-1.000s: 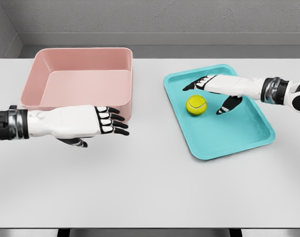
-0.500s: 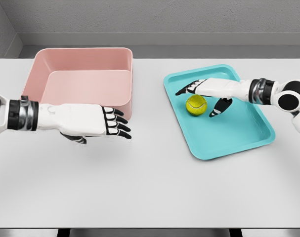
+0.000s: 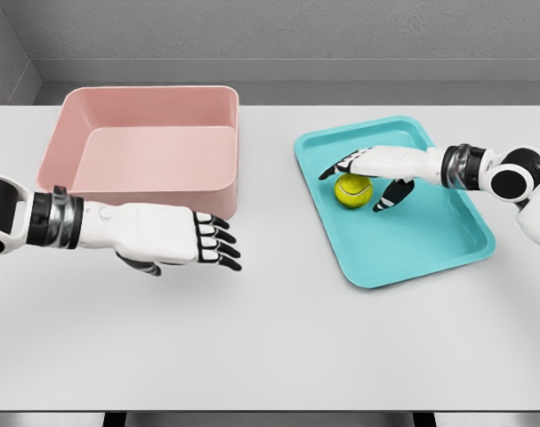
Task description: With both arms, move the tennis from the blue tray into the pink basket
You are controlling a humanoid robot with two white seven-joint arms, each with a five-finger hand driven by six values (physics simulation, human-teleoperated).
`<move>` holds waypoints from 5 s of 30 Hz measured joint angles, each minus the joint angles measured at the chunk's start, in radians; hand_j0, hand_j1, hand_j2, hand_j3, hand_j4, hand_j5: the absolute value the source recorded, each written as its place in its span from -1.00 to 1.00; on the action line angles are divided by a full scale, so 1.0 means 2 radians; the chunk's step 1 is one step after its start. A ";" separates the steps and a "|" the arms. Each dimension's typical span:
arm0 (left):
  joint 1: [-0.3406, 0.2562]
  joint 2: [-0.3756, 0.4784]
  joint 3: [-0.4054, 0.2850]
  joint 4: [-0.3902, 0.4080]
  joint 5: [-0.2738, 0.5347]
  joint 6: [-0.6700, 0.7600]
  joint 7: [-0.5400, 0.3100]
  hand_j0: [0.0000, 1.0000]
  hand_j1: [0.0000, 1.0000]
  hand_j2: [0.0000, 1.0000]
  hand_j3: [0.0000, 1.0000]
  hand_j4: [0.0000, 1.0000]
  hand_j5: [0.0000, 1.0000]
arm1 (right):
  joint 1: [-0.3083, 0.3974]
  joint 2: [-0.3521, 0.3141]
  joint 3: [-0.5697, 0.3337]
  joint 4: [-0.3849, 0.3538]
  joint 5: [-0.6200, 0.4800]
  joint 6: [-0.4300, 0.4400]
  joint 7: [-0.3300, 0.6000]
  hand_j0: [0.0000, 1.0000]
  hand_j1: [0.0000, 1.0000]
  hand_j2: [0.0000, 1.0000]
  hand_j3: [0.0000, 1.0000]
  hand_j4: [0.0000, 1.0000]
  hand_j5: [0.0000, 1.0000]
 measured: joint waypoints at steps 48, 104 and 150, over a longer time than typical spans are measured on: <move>-0.025 0.024 -0.041 0.001 -0.002 0.000 0.020 1.00 1.00 1.00 1.00 1.00 1.00 | -0.027 -0.017 0.016 -0.059 0.002 -0.035 0.005 0.07 0.07 0.07 0.07 0.07 0.07; -0.019 0.073 -0.042 0.001 -0.003 0.000 0.020 1.00 1.00 1.00 1.00 1.00 1.00 | -0.024 0.055 0.131 -0.192 0.001 -0.003 0.006 0.02 0.02 0.02 0.02 0.02 0.02; 0.005 -0.093 0.044 0.011 0.009 0.000 -0.065 1.00 1.00 1.00 1.00 1.00 1.00 | 0.024 -0.119 -0.060 -0.153 -0.001 -0.035 0.000 1.00 1.00 1.00 1.00 1.00 1.00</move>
